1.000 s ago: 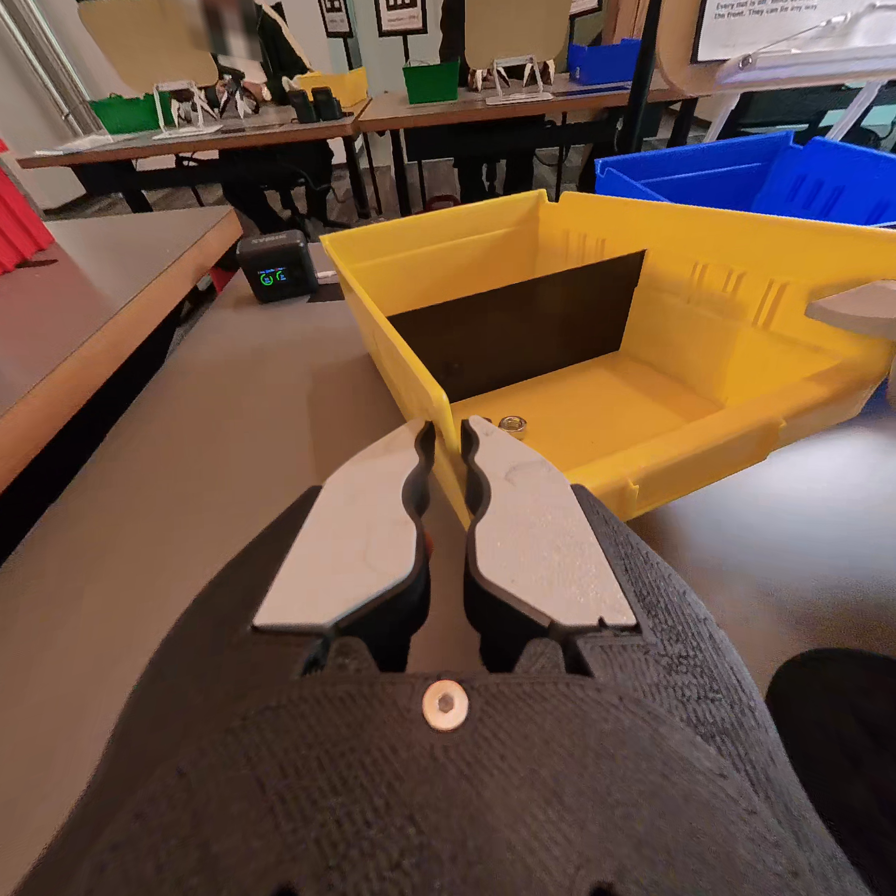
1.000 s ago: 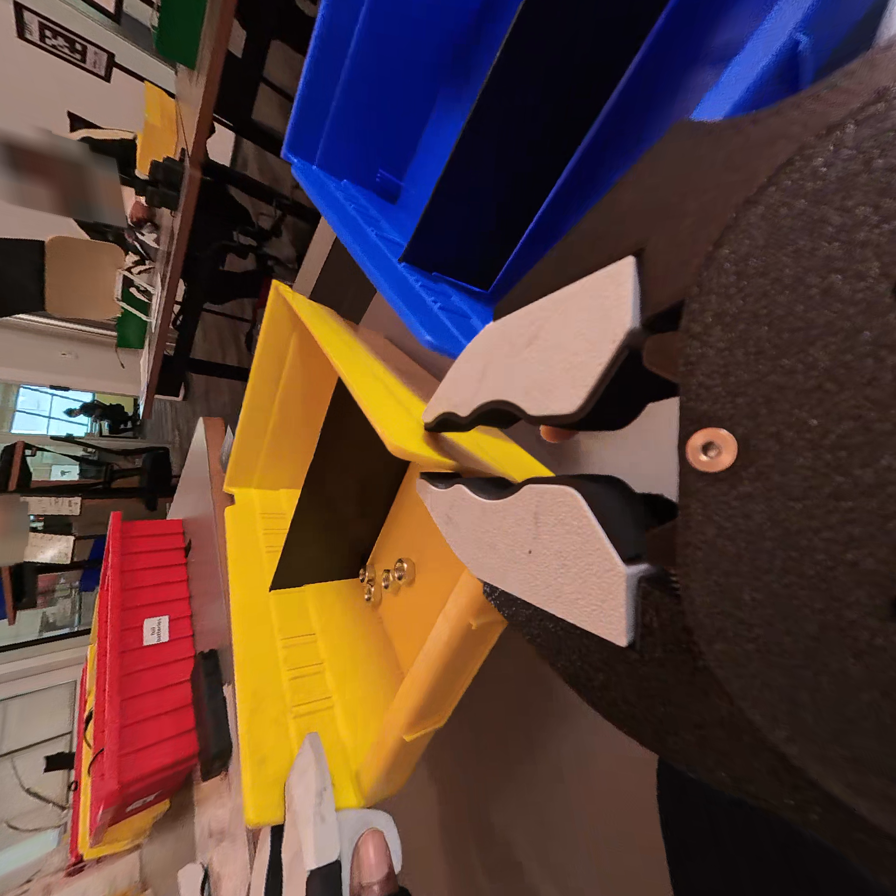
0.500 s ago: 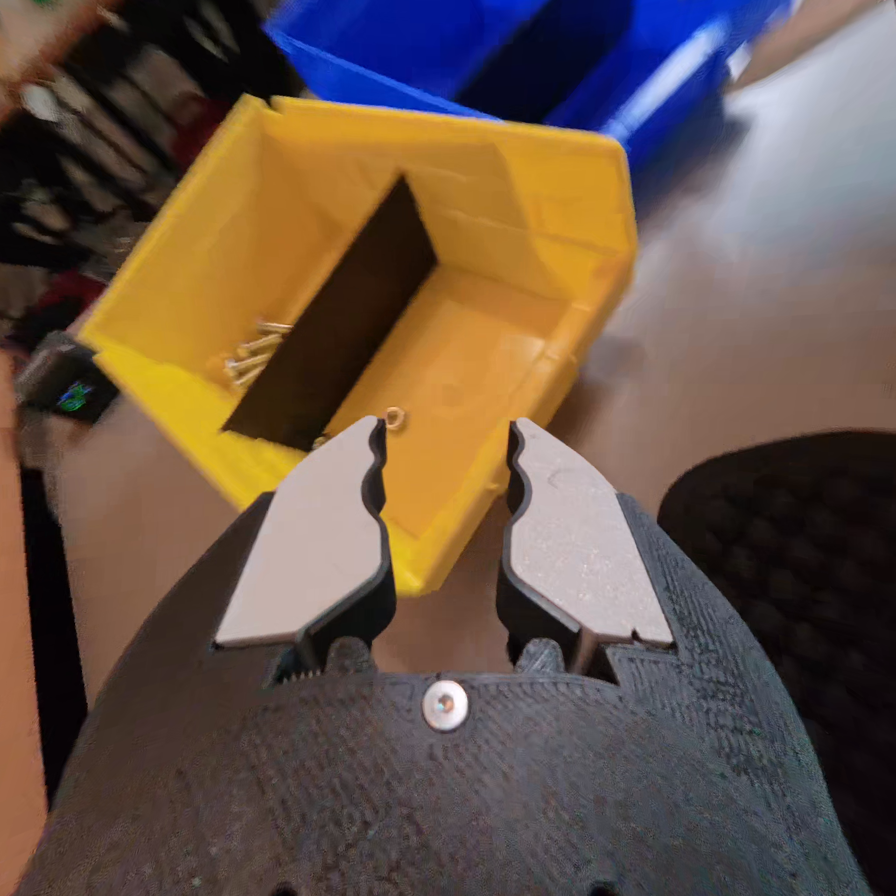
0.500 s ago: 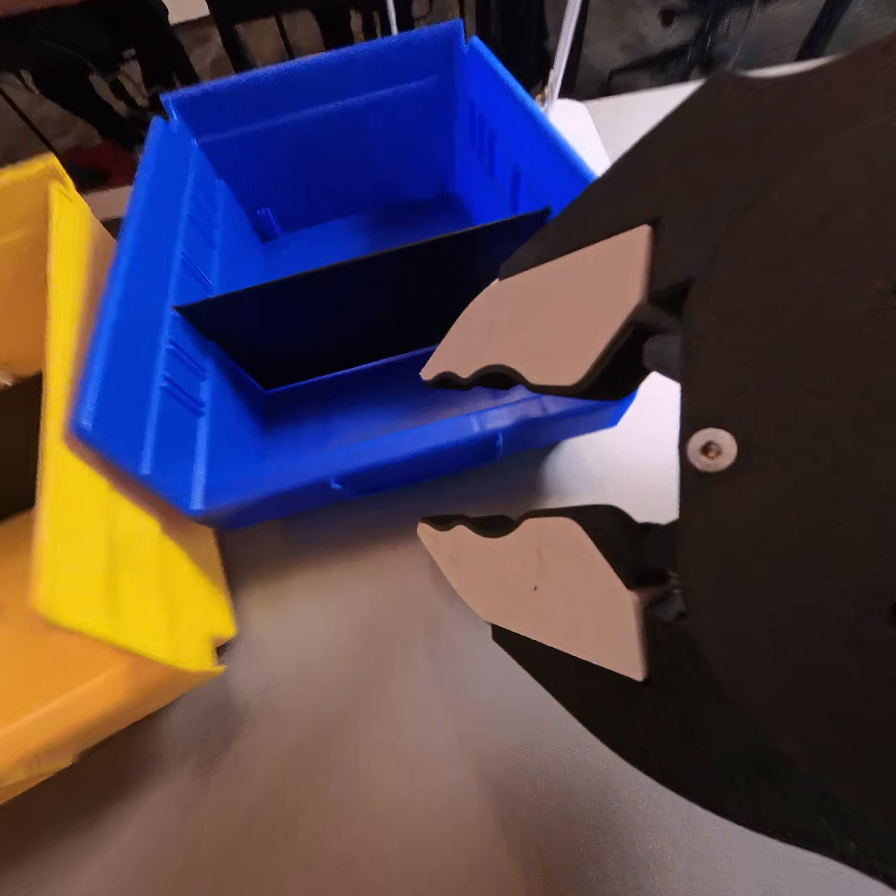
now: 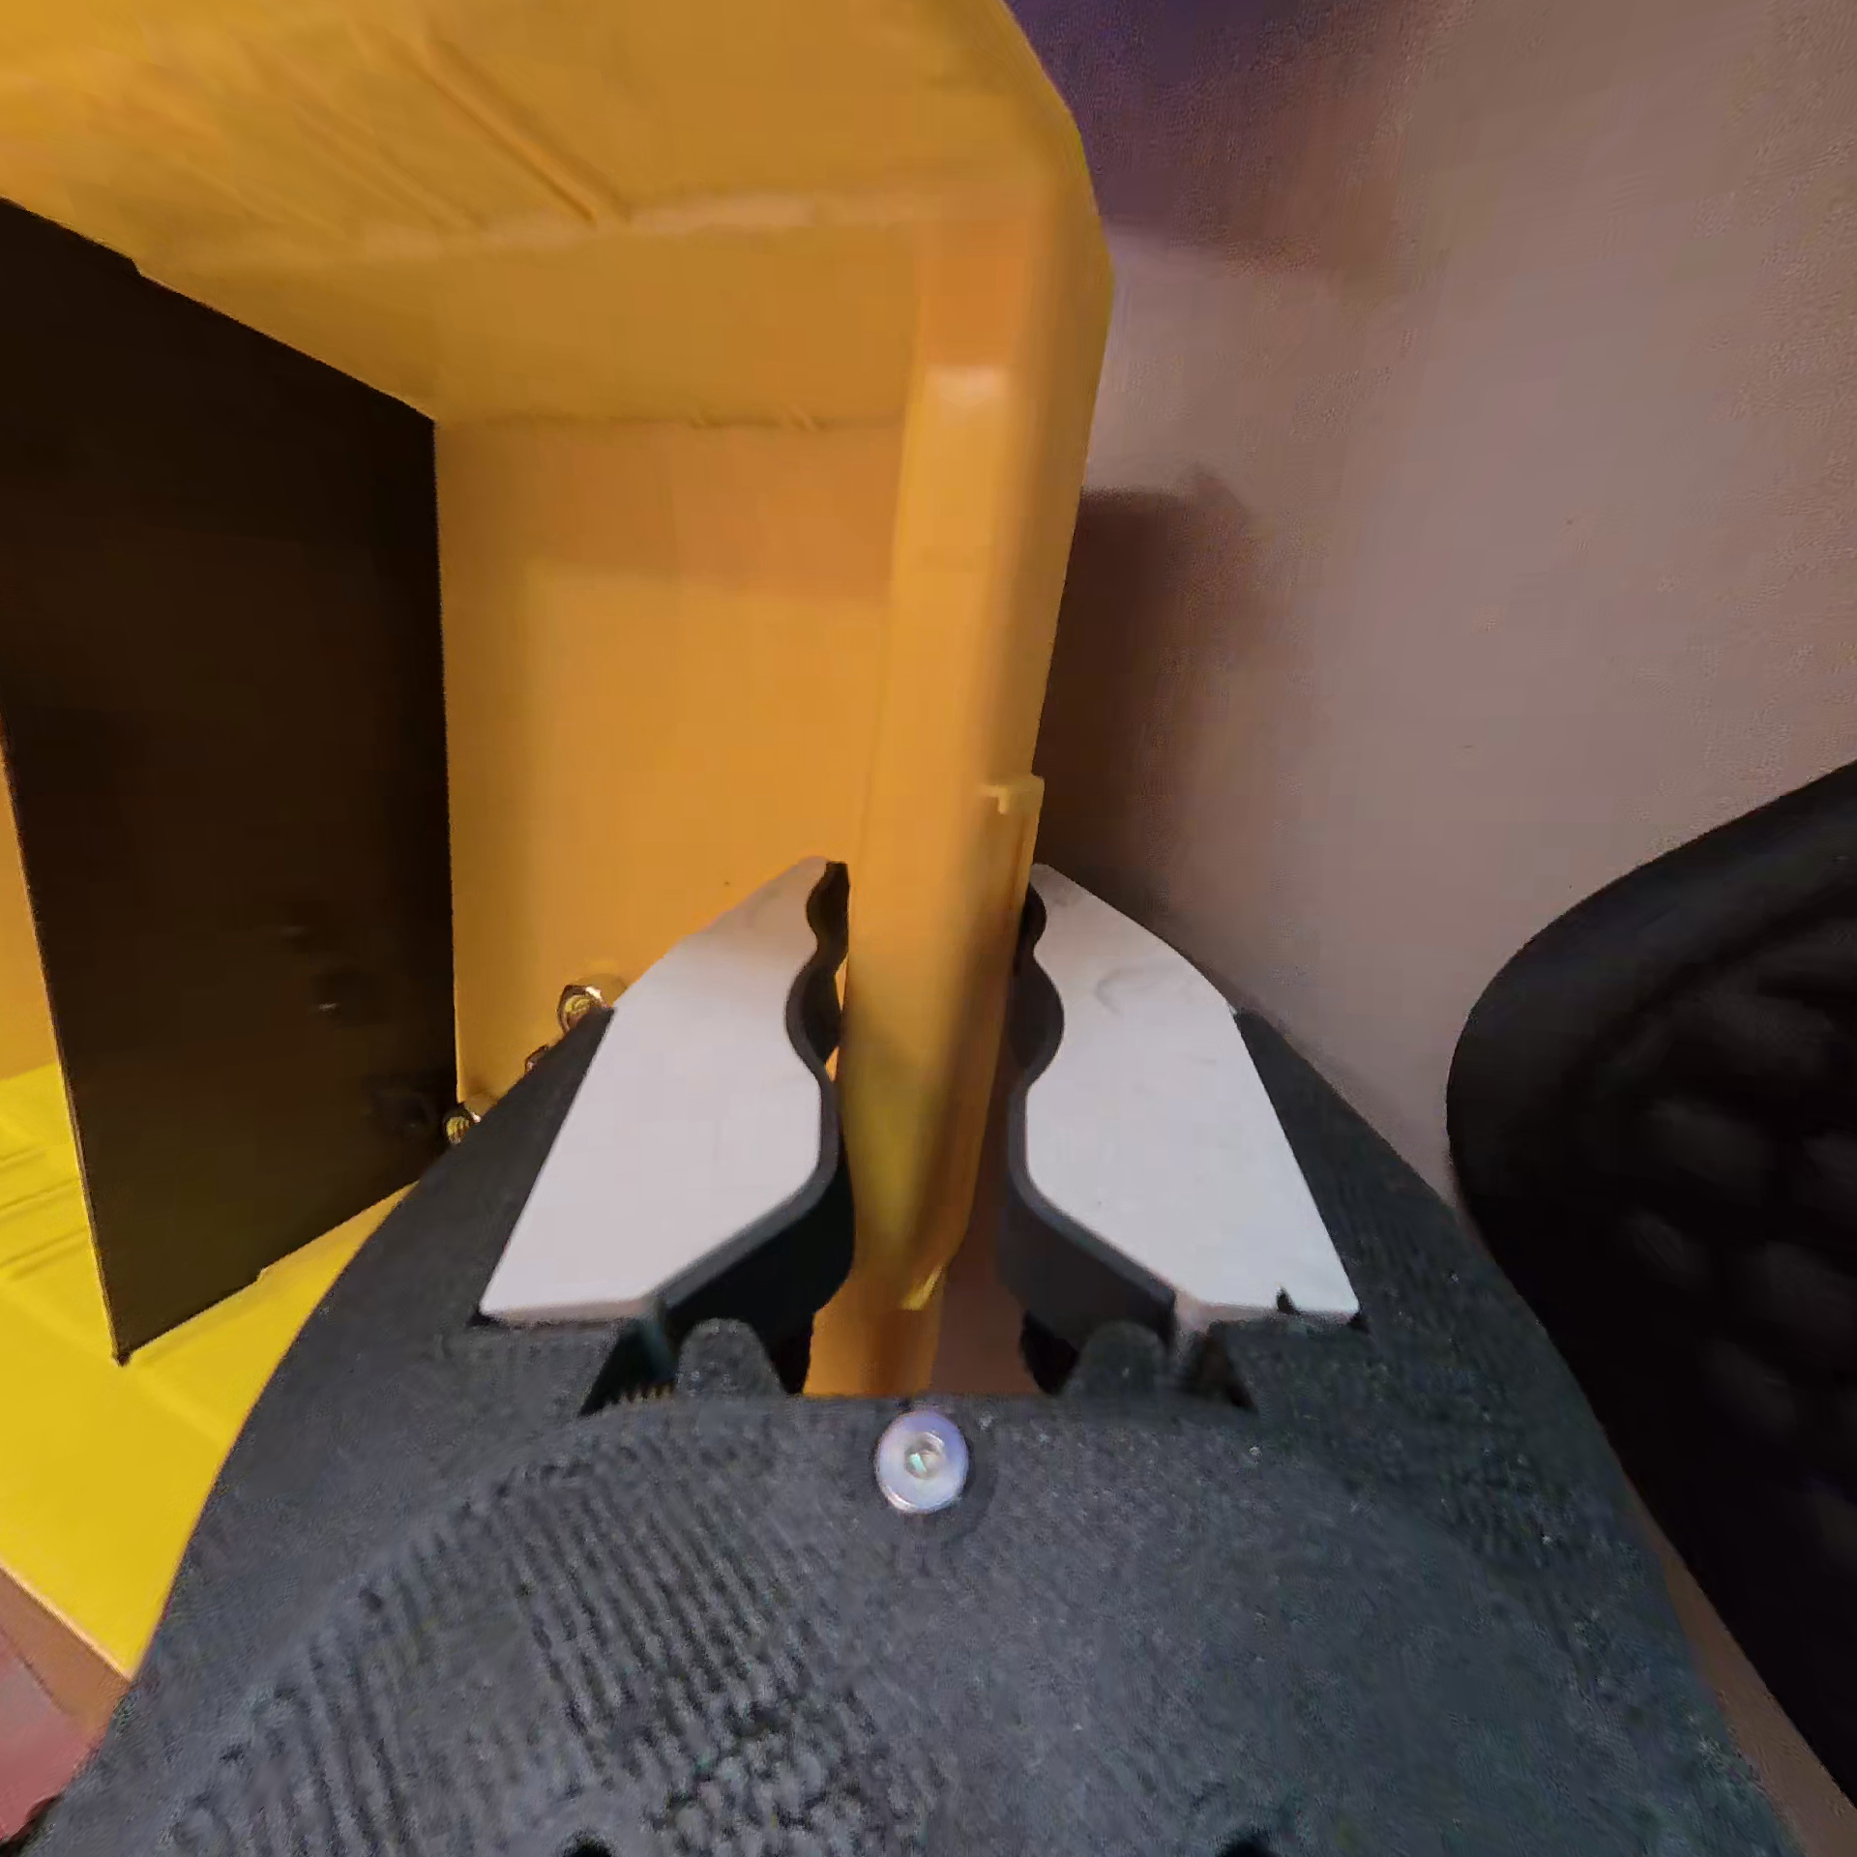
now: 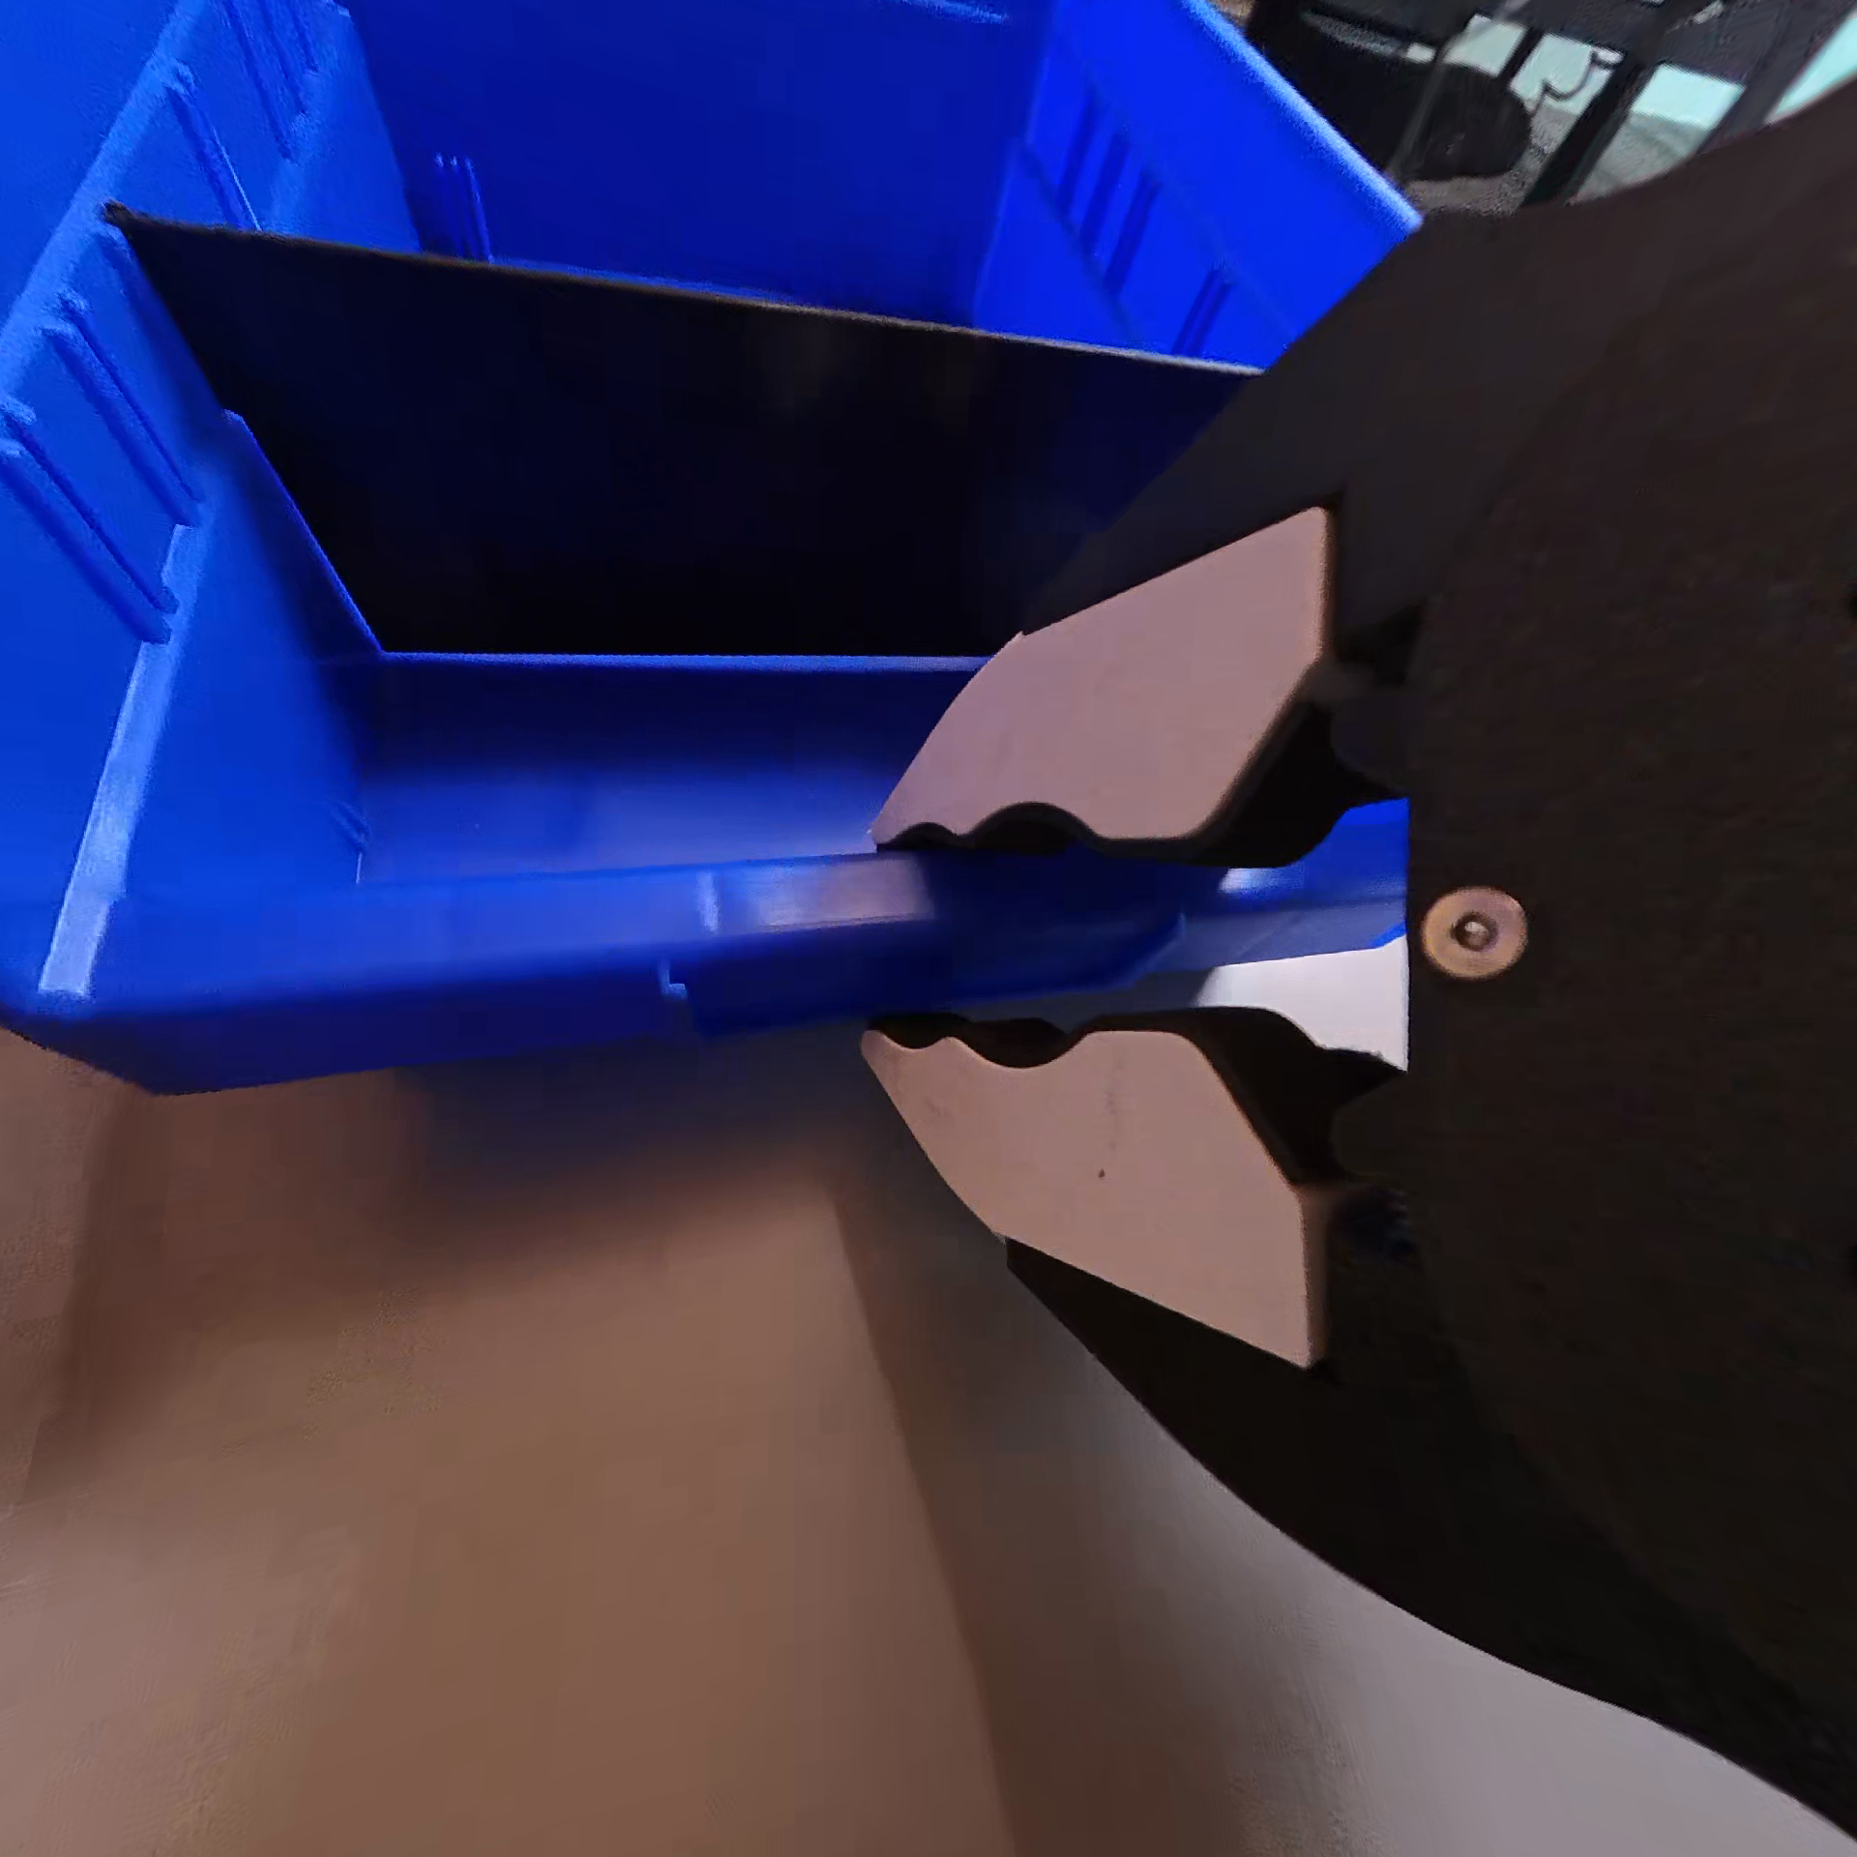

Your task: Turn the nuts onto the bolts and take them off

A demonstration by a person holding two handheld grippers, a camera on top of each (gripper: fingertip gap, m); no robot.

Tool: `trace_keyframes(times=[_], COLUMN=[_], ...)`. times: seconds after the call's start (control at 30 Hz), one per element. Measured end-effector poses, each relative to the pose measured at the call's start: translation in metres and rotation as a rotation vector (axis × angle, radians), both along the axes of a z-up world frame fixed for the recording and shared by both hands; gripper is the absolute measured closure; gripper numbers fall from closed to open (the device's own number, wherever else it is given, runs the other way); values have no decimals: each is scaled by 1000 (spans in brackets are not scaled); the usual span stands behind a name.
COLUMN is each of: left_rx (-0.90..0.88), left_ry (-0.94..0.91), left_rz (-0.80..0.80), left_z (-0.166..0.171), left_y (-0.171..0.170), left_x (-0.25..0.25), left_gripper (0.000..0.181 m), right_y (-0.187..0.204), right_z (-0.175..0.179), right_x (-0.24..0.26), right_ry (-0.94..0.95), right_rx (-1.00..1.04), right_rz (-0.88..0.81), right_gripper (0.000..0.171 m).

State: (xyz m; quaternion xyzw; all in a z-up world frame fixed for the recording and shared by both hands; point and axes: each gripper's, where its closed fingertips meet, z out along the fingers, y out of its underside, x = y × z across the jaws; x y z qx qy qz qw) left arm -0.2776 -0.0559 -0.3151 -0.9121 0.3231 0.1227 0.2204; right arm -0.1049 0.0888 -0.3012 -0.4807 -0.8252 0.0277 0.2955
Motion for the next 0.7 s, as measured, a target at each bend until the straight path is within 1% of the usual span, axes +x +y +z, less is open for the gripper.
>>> trace_keyframes(times=[0.1,0.2,0.3,0.4,0.5,0.7], left_rx=[29,48,58,61,62,77], left_ry=[-3,-9,-10,-10,-7,-8], left_rz=[-2,-7,-16,-17,-9,7], left_z=[0,1,1,1,1,2], left_y=[-1,-2,-1,3,9,27], left_x=[2,6,8,8,6,-8], left_gripper=[149,150,150,150,150,150], right_y=[0,9,30,61,97,154], right_z=[1,0,-3,-3,-3,-3], right_x=[52,107,159,197,218,219], right_ry=[10,13,-4,-15,-25,-25], right_rx=[8,31,55,71,80,88], right_rz=[-60,-133,-225,-301,-344,-377], right_gripper=[141,141,141,141,141,140])
